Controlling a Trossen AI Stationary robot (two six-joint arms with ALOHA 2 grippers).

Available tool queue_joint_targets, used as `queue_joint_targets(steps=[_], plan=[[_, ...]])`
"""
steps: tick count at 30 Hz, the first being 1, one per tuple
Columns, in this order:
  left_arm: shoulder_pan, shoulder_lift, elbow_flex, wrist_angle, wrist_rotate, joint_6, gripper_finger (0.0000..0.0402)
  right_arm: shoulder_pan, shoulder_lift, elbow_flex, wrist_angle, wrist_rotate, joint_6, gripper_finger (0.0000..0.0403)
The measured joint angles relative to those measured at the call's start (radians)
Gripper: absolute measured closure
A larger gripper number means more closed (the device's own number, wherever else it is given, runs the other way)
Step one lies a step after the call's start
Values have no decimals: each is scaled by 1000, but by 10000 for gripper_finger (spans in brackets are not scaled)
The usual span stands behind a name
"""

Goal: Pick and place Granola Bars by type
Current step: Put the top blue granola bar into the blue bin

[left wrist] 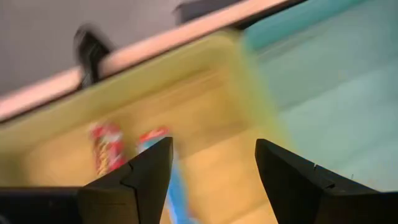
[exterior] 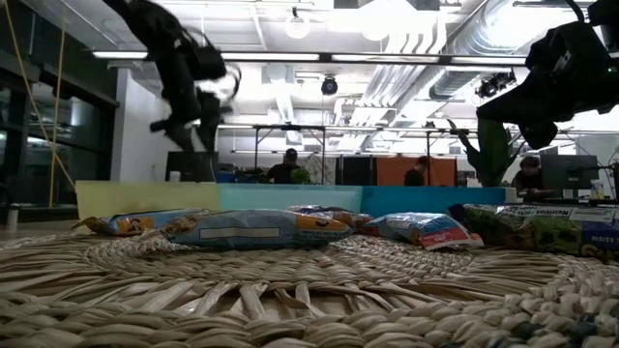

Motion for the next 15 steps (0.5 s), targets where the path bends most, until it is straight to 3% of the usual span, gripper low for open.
queue_joint_targets(steps=[11,15], plan=[[-159,-174,15,175,406,216,176,0,0,0,0,0,0,402],[-276,-191,15,203,465,284,176,0,0,0,0,0,0,402]])
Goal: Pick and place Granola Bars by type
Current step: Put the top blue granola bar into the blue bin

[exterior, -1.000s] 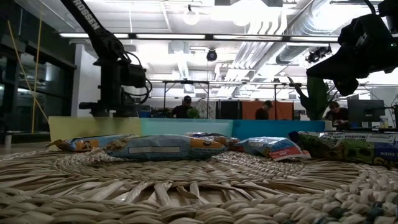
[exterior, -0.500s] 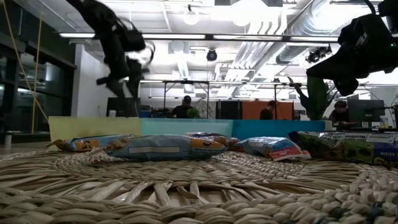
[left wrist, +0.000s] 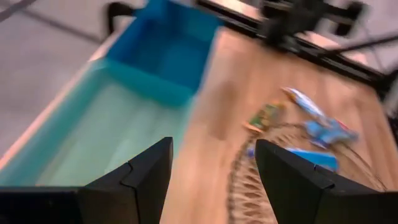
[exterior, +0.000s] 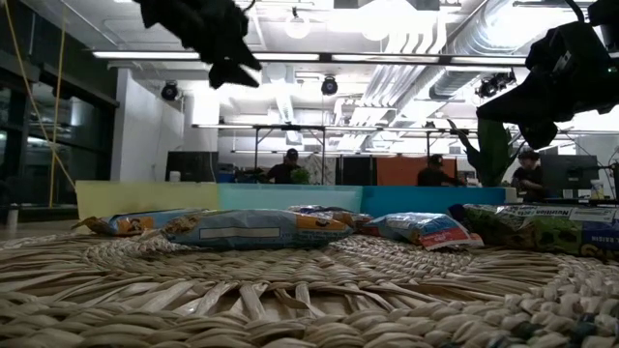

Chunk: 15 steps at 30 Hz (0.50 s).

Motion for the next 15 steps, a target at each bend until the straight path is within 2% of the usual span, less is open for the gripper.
queue_joint_targets(steps=[9,15], plan=[[-273,-4,0,58,-11,100,176,0,0,0,0,0,0,402],[-450,-2,0,108,-149,148,176,0,0,0,0,0,0,402]])
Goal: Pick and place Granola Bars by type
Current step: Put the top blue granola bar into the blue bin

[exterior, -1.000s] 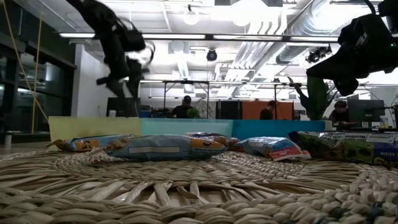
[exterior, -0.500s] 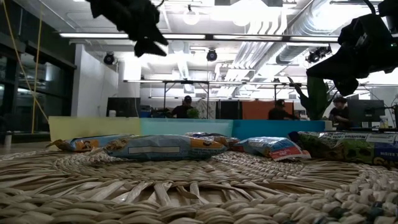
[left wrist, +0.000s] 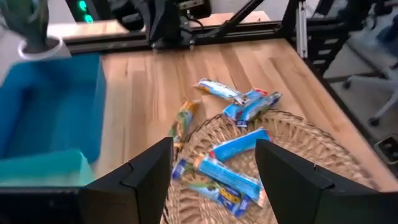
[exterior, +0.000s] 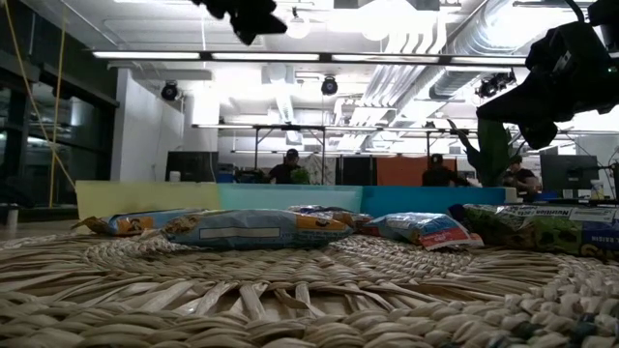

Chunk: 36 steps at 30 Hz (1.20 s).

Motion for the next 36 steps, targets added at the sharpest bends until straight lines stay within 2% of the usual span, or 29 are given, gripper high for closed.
queue_joint_targets(steps=[5,18,26,29,31,36], plan=[[-99,43,0,17,-119,58,176,0,0,0,0,0,0,402],[-231,277,9,71,-152,260,177,0,0,0,0,0,0,402],[-249,426,167,22,-149,376,177,0,0,0,0,0,0,402],[-249,474,253,-42,-186,375,177,0,0,0,0,0,0,402],[-250,491,302,-149,-233,343,177,0,0,0,-1,0,0,402],[-249,505,356,-293,-409,16,177,0,0,0,-2,0,0,402]])
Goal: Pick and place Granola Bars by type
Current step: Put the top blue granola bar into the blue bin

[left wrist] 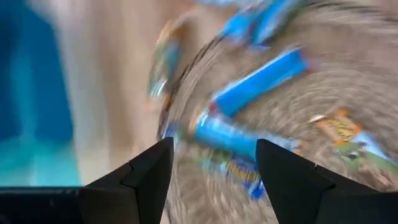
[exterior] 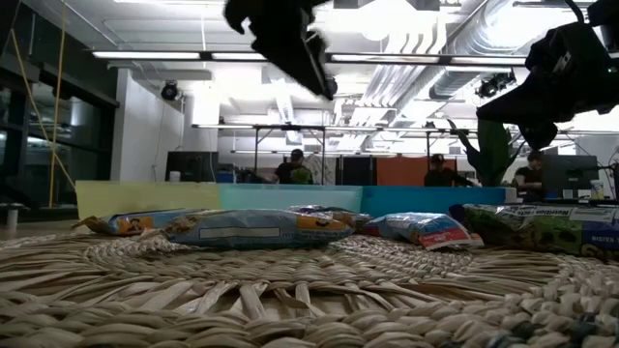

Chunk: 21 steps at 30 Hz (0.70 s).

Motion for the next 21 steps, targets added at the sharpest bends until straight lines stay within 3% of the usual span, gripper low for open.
queue_joint_targets(steps=[2,5,9,12,21], plan=[[0,1,0,-34,-63,-173,177,0,0,0,3,0,0,402],[1,1,0,-54,-75,-391,177,0,0,0,3,0,0,402],[0,26,3,-16,-61,-565,177,0,-1,0,3,0,0,402],[6,60,-1,-15,5,-725,177,0,-1,0,2,0,0,402],[7,189,2,-4,31,-904,177,0,14,0,0,0,0,402]])
